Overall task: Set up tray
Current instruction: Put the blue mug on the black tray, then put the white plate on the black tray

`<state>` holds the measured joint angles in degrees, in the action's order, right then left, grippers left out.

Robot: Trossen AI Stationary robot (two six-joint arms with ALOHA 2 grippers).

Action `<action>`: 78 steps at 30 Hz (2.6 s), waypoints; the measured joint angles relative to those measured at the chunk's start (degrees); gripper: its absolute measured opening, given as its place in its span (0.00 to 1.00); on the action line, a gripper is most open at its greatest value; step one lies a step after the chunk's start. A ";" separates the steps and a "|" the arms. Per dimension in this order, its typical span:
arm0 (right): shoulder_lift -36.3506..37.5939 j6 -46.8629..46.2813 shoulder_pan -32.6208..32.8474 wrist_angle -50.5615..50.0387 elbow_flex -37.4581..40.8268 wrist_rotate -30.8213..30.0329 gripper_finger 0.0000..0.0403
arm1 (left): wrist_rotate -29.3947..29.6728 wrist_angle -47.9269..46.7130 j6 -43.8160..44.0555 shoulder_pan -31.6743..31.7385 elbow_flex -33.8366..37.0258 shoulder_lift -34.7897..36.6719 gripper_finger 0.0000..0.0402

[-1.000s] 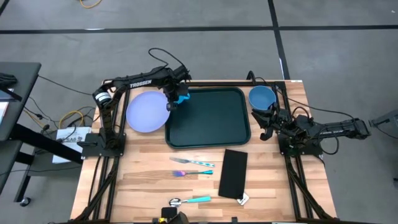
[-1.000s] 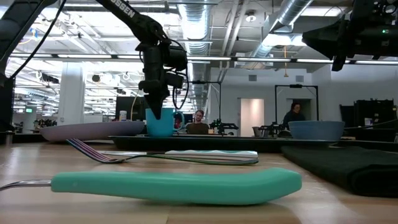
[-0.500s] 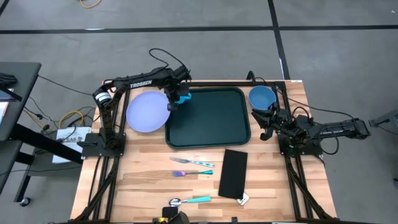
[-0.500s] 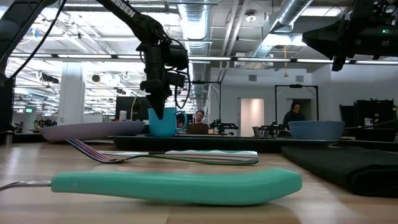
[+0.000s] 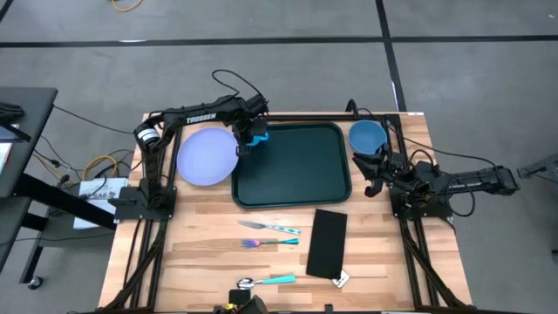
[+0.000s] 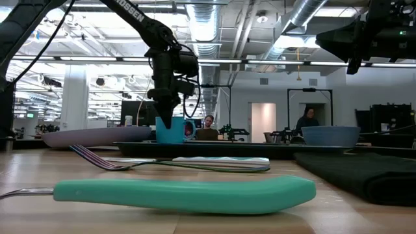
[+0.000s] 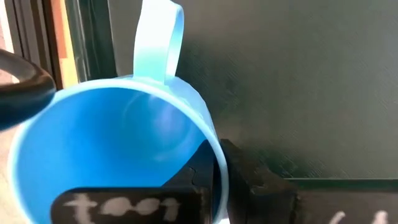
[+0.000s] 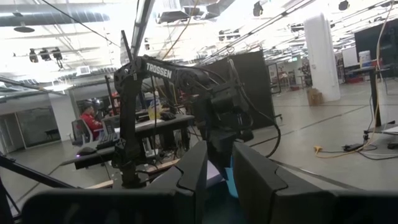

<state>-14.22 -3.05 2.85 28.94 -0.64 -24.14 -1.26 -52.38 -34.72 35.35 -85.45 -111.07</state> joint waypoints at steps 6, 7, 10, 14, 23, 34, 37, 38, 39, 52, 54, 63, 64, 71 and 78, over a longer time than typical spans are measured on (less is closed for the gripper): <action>0.00 0.02 0.00 -0.19 0.00 -0.04 0.17 | 0.05 -0.16 0.02 0.07 0.00 -0.07 0.03; 0.00 0.02 0.00 -0.19 0.00 -0.05 0.17 | 0.05 -0.22 0.02 0.07 0.00 -0.09 0.03; 0.00 0.02 0.00 -0.19 0.00 -0.09 0.17 | 0.09 -0.58 0.04 0.11 0.00 -0.20 0.05; 0.01 0.02 0.00 -0.19 0.00 -0.11 0.17 | 0.13 -0.99 0.07 0.11 0.00 -0.20 0.05; -0.01 0.02 0.00 -0.21 0.00 -0.15 0.17 | 0.11 -0.96 0.11 0.26 0.00 -0.20 0.06; 0.01 0.02 0.00 -0.21 0.00 -0.13 0.17 | 0.16 -0.92 0.48 0.37 0.00 -0.20 0.17; -0.01 0.02 0.00 -0.22 0.00 -0.13 0.17 | 0.46 -0.90 0.48 0.37 0.00 -0.20 0.22; 0.01 0.02 0.00 -0.21 0.00 -0.14 0.17 | 0.45 -0.90 0.48 0.37 0.00 -0.20 0.24; 0.00 0.02 0.00 -0.22 0.00 -0.13 0.17 | 0.46 -0.90 0.48 0.37 0.00 -0.20 0.25; 0.01 0.02 0.00 -0.23 0.00 -0.13 0.17 | 1.83 -3.27 0.80 0.50 -2.08 -0.20 0.33; 0.01 0.02 0.00 -0.23 0.00 -0.14 0.17 | 1.60 -4.39 1.16 0.50 -3.39 -0.20 0.33; -0.02 0.04 0.00 -0.23 -0.01 -0.13 0.17 | 1.70 -11.49 1.57 0.50 -8.55 -0.18 0.33; -0.01 0.04 0.00 -0.23 -0.01 -0.13 0.17 | 1.90 -13.71 1.57 0.47 -9.68 -0.18 0.33; 0.00 0.07 0.00 -0.21 0.00 -0.05 0.17 | -0.34 -23.99 4.96 0.26 -20.50 4.30 0.33; 0.00 0.05 0.00 -0.23 0.00 0.02 0.17 | -6.79 -31.47 12.72 -1.19 -23.22 15.77 0.32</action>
<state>-14.23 -3.00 2.85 28.71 -0.64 -24.12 -8.04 -83.85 -22.00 34.17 -108.67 -95.30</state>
